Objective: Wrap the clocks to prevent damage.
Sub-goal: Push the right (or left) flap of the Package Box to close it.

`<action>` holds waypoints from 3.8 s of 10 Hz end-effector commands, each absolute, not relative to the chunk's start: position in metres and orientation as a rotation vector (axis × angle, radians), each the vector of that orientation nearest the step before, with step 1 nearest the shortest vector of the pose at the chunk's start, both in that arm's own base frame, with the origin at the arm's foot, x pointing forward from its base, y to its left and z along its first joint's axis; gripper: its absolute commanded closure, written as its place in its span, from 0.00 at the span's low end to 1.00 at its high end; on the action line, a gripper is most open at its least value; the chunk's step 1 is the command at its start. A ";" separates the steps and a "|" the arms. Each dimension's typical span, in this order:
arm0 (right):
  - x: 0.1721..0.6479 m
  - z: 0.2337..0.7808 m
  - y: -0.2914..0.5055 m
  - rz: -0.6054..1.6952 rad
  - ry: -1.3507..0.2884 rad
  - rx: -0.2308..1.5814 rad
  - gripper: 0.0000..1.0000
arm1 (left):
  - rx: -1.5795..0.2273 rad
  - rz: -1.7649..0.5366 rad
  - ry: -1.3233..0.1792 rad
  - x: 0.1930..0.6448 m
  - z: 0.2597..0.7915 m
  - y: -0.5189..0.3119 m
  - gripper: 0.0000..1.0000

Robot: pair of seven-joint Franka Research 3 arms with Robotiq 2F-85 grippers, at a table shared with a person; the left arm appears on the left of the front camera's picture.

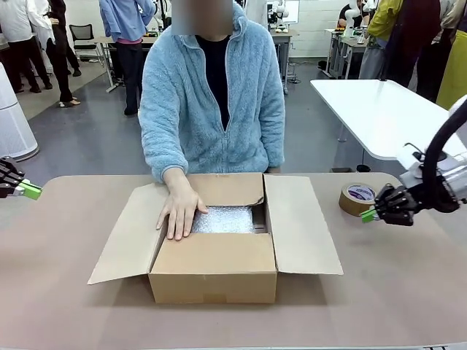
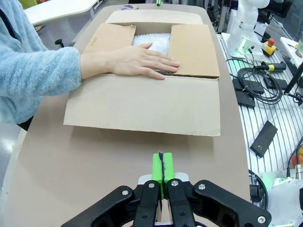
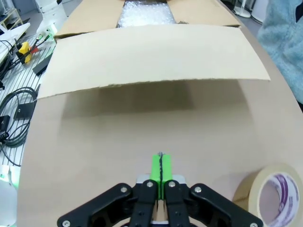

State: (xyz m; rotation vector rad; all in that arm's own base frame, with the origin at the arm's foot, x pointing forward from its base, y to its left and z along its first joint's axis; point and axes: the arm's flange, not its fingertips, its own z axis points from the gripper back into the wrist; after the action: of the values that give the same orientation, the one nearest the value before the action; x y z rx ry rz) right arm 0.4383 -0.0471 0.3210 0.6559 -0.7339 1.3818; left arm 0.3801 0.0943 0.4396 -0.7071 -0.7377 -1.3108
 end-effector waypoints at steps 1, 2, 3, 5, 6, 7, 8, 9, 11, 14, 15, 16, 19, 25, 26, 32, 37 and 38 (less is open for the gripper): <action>0.453 0.312 -0.036 1.439 -0.800 0.696 0.99 | -0.718 -1.312 -0.762 0.381 0.440 0.095 1.00; 0.451 0.309 -0.031 1.466 -0.788 0.715 0.99 | -0.718 -1.312 -0.762 0.381 0.440 0.095 1.00; 0.449 0.311 -0.031 1.469 -0.797 0.714 0.99 | -0.718 -1.312 -0.762 0.381 0.440 0.095 1.00; 0.448 0.312 -0.030 1.433 -0.750 0.691 0.99 | -0.718 -1.312 -0.762 0.381 0.440 0.095 1.00; 0.448 0.312 -0.030 1.433 -0.750 0.691 0.99 | -0.718 -1.312 -0.762 0.381 0.440 0.095 1.00; 0.448 0.312 -0.030 1.433 -0.750 0.691 0.99 | -0.718 -1.312 -0.762 0.381 0.440 0.095 1.00; 0.448 0.312 -0.030 1.433 -0.750 0.691 0.99 | -0.718 -1.312 -0.762 0.381 0.440 0.095 1.00; 0.448 0.311 -0.032 1.445 -0.757 0.697 0.99 | -0.718 -1.312 -0.762 0.381 0.440 0.095 1.00; 0.449 0.295 -0.017 1.473 -0.712 0.680 0.99 | -0.718 -1.312 -0.762 0.381 0.440 0.095 1.00; 0.452 0.283 0.013 1.517 -0.710 0.687 0.99 | -0.718 -1.312 -0.762 0.381 0.440 0.095 1.00; 0.453 0.279 0.022 1.531 -0.699 0.688 0.99 | -0.718 -1.312 -0.762 0.381 0.440 0.095 1.00; 0.455 0.276 0.032 1.538 -0.697 0.698 0.99 | -0.718 -1.312 -0.762 0.381 0.440 0.095 1.00; 0.447 0.285 0.046 1.542 -0.796 0.746 0.99 | -0.718 -1.312 -0.762 0.381 0.440 0.095 1.00; 0.437 0.296 0.047 1.567 -1.014 0.989 0.99 | -0.718 -1.312 -0.762 0.381 0.440 0.095 1.00; 0.438 0.298 0.050 1.566 -1.045 1.049 0.99 | -0.718 -1.312 -0.762 0.381 0.440 0.095 1.00; 0.444 0.311 0.080 1.510 -1.300 1.053 0.99 | -0.718 -1.312 -0.762 0.381 0.440 0.095 1.00; 0.460 0.294 0.108 1.505 -1.156 1.109 0.99 | -0.718 -1.312 -0.762 0.381 0.440 0.095 1.00; 0.462 0.294 0.108 1.498 -1.146 1.111 0.99 | -0.718 -1.312 -0.762 0.381 0.440 0.095 1.00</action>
State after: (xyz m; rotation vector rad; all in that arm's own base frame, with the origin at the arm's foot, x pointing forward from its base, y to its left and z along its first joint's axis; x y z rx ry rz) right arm 0.4593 0.1082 0.3046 1.1235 -1.1406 1.4818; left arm 0.3804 0.0943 0.4394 -0.7072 -0.7366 -1.3105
